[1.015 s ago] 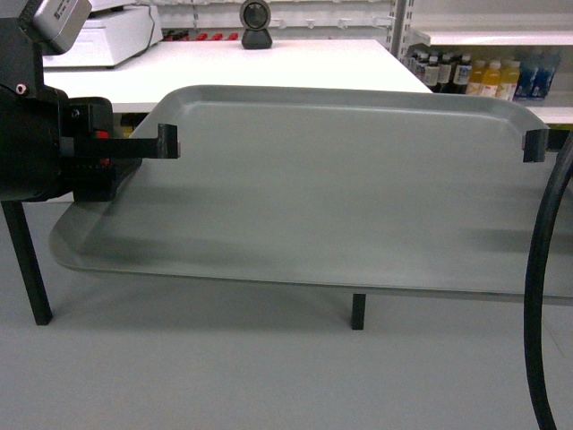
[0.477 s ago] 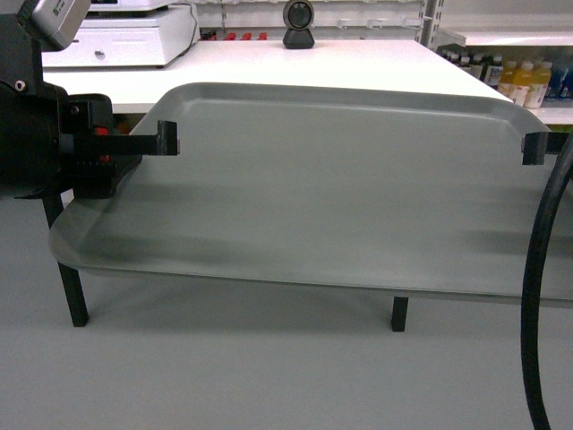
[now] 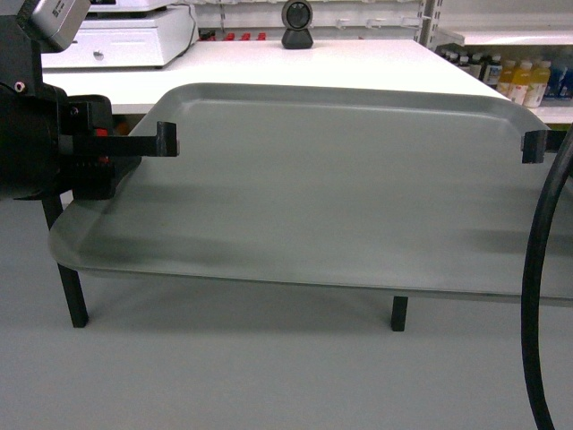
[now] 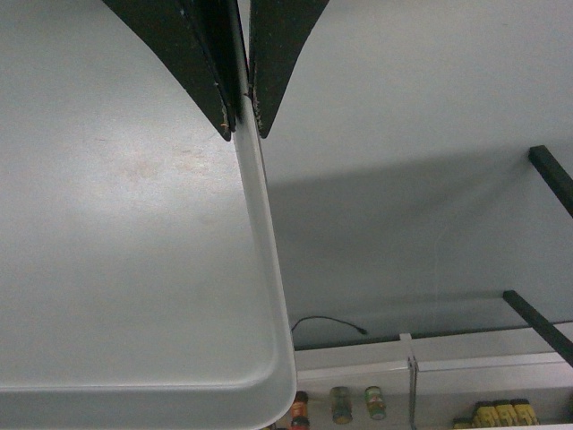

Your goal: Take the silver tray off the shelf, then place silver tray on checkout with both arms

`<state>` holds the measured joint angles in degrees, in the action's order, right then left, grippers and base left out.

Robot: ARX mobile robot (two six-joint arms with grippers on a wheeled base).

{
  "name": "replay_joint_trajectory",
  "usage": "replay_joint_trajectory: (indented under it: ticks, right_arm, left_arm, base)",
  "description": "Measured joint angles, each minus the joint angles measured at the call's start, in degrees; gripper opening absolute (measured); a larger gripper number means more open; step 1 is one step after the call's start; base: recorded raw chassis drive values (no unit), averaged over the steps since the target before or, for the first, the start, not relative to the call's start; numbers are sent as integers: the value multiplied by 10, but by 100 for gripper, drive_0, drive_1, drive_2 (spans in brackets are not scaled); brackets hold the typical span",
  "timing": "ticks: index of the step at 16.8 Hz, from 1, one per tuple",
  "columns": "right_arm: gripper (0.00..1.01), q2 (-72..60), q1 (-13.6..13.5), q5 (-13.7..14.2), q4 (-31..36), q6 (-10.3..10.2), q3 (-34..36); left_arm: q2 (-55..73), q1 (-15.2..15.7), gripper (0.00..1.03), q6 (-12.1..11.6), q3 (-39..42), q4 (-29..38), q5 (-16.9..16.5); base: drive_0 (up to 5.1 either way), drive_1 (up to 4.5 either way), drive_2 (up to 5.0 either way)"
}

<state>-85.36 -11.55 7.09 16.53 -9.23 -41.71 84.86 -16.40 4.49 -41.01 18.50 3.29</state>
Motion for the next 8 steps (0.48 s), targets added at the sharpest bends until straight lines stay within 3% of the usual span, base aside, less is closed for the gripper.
replay_joint_trajectory:
  ticks: [8]
  right_arm:
    - [3,0,0,0,-1,0,0]
  left_arm:
    - [0,0,3,0,0,-2,0]
  base:
    - [-490,246,246]
